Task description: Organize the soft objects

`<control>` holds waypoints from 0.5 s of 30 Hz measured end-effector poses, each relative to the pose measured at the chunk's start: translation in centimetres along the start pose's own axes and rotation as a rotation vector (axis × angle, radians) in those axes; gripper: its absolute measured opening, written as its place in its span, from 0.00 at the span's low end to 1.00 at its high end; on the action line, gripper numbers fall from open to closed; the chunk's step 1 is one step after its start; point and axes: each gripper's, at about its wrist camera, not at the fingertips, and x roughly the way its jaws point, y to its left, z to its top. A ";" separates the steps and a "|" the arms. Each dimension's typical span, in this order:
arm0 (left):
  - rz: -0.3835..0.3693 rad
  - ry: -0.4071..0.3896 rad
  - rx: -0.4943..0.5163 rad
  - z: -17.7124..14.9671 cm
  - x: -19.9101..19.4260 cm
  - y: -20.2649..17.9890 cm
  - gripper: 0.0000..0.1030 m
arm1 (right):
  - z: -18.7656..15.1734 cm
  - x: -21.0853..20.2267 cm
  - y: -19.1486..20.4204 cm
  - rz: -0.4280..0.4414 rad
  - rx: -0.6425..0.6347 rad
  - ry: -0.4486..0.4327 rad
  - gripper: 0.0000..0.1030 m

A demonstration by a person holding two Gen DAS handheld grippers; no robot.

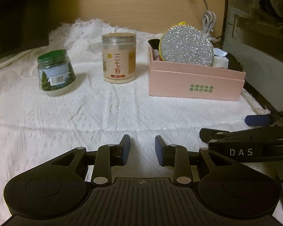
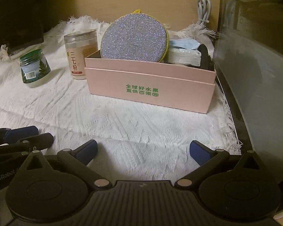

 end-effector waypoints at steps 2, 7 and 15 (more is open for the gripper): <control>0.006 0.000 0.004 0.0 0.0 -0.2 0.31 | 0.0 0.0 0.0 0.000 0.000 0.000 1.00; 0.008 0.001 -0.001 0.0 0.0 -0.2 0.31 | 0.0 0.0 0.0 0.000 0.000 0.000 1.00; 0.006 0.001 -0.005 0.0 0.1 0.0 0.31 | 0.0 0.0 0.0 0.000 0.000 0.000 1.00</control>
